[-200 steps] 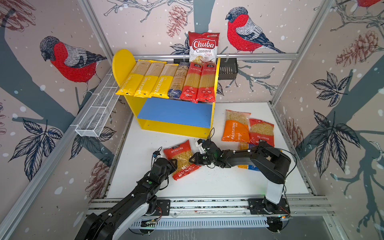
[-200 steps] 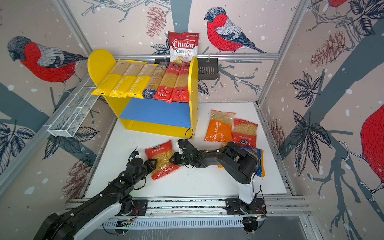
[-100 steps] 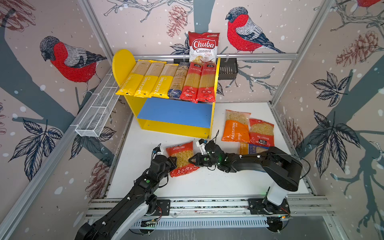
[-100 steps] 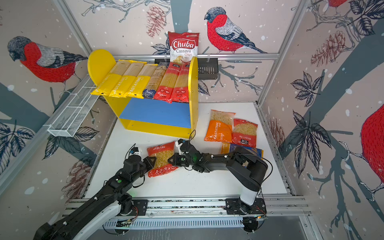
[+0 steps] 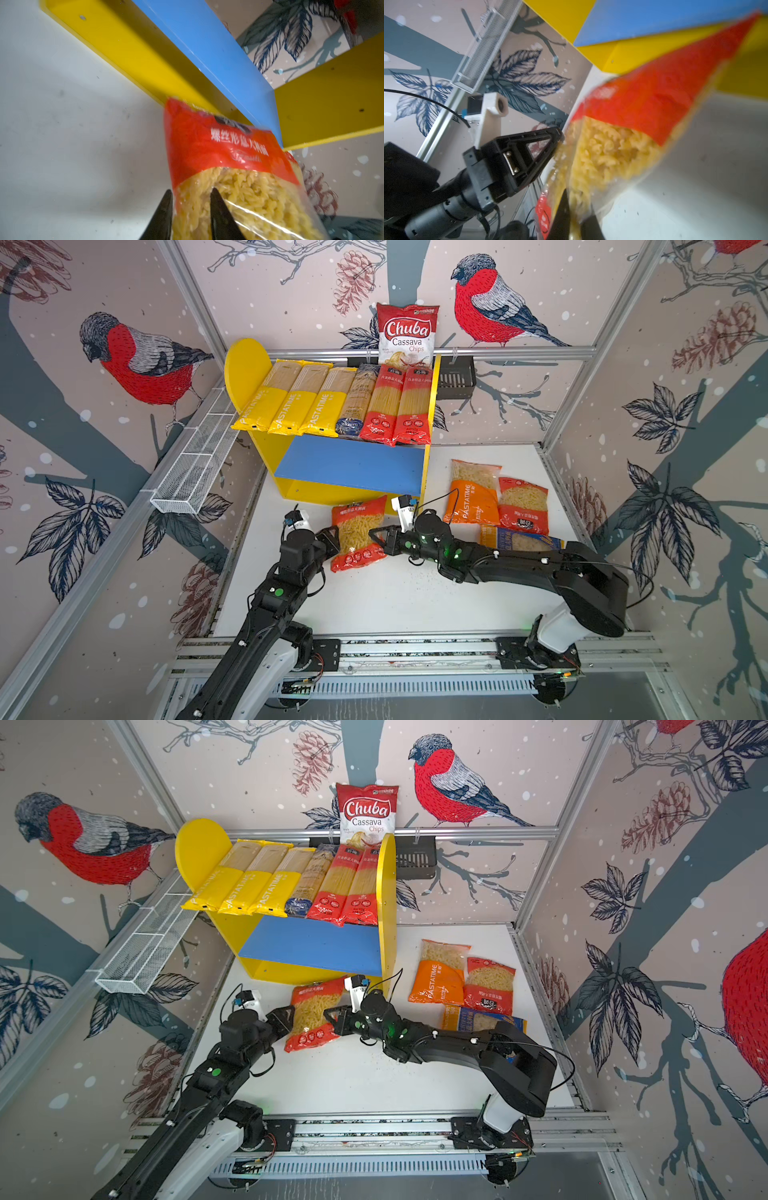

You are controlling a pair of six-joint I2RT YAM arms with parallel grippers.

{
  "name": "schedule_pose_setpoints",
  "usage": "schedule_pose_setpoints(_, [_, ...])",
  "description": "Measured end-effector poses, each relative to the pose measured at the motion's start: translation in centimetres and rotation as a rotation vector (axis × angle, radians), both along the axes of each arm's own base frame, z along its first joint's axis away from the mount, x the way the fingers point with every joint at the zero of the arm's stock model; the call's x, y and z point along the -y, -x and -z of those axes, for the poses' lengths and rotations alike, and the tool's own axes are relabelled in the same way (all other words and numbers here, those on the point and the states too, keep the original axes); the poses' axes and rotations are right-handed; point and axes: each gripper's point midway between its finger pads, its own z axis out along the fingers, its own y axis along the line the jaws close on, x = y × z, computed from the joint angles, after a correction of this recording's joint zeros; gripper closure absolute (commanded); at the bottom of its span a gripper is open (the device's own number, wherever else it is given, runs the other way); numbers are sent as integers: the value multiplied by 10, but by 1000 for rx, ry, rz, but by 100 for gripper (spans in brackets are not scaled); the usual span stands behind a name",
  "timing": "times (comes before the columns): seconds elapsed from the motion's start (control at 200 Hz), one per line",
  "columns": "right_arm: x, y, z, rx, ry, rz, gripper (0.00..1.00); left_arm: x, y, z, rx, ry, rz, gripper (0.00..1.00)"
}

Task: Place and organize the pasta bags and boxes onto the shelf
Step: 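Carry the red fusilli bag with the right gripper to the lower shelf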

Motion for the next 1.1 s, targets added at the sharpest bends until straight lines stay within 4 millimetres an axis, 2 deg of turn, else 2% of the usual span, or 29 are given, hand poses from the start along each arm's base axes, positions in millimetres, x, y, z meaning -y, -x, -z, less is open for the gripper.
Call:
schedule_pose_setpoints(0.13, [-10, -18, -19, 86, -9, 60, 100, -23, -13, -17, 20, -4, -47, 60])
schedule_pose_setpoints(0.205, [-19, -28, -28, 136, -11, 78, 100, -23, -18, -32, 44, -7, -33, 58])
schedule_pose_setpoints(0.32, [-34, -42, -57, 209, -55, 92, 100, -22, -21, -49, 82, -9, -13, 56])
schedule_pose_setpoints(0.455, [-56, -53, -90, 300, -102, 85, 100, -23, -19, -58, 109, -10, -11, 54])
schedule_pose_setpoints(0.555, [-72, -58, -105, 372, -115, 66, 100, -24, -18, -62, 121, -11, -15, 53])
schedule_pose_setpoints(0.64, [-75, -72, -110, 406, -118, 82, 100, -25, -15, -65, 129, -10, -16, 52])
schedule_pose_setpoints(0.775, [-74, -97, -102, 433, -96, 114, 100, -25, -10, -65, 123, -11, -17, 52])
schedule_pose_setpoints(1.101, [-80, -132, -97, 543, -93, 125, 100, -22, -8, -46, 76, -5, 1, 51])
